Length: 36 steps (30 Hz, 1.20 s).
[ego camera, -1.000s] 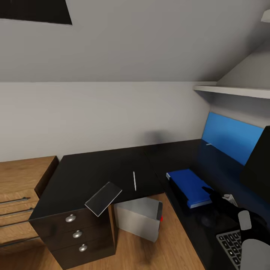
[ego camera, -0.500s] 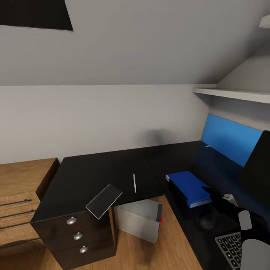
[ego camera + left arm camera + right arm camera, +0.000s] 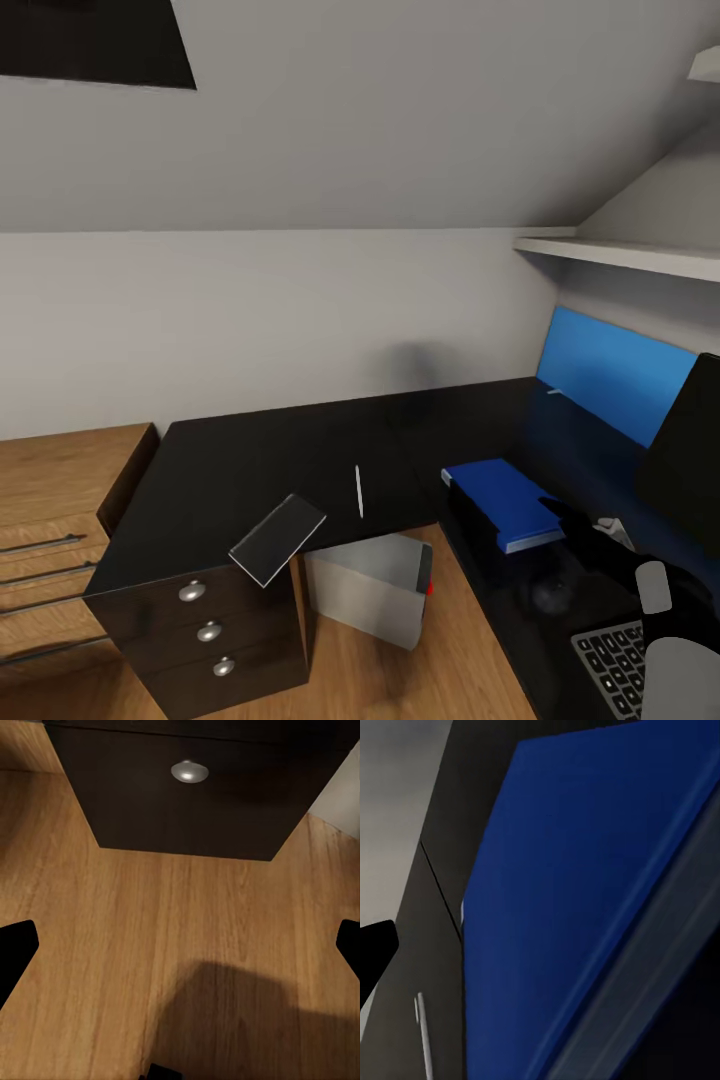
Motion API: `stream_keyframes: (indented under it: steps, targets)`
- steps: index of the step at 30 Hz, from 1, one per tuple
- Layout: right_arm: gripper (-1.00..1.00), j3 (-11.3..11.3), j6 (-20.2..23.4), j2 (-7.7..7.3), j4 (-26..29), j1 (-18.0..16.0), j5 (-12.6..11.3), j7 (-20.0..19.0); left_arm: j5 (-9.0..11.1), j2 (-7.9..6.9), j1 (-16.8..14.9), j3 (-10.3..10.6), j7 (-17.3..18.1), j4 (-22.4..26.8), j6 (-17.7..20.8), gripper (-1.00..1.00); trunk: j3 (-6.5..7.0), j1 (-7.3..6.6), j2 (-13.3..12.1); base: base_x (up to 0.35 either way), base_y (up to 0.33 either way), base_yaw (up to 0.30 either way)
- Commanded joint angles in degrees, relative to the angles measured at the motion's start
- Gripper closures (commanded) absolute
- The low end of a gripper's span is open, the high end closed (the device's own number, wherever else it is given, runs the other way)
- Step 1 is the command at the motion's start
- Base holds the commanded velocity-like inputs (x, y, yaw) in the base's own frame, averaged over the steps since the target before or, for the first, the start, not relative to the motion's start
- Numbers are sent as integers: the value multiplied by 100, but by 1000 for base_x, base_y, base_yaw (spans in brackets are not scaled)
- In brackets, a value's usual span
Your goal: In the bedroom, organize the workspace by keeping the computer under the desk, ensuring the monitor is on the desk, placing the keyboard on the desk next to the monitor, placing the mouse on the desk next to the keyboard, moving the folder from the swivel chair onto the desk next to the mouse, stacking the notebook on top of the folder with the pen on top of the notebook, and positioning the swivel chair next to the desk.
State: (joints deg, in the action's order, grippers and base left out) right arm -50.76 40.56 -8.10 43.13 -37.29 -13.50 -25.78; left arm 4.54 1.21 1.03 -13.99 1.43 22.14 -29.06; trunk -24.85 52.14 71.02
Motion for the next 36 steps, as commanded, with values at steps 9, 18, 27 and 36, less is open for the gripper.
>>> stream_keyframes:
  steps: [9, 18, 27, 36]
  targets:
    - [-100, -22, 40, 2, 2, -6, -6, -16, 47, 2, 2, 1, 15, 9, -2, -100, -5, 0, 3, 0, 0, 0]
    - [-100, -22, 40, 2, 2, -6, -4, -16, 47, -2, 2, 1, 15, 9, -3, -100, -5, 0, 3, -94, 0, 0]
    - [-100, -22, 40, 2, 2, -6, -3, -22, 48, -3, 2, 1, 13, 9, -3, -100, -5, 0, 3, -29, 0, 0]
    - [-100, -12, 34, 2, 4, -6, -8, -30, 48, -4, 2, 1, 14, 9, -3, -100, -5, 0, 3, -2, 0, 0]
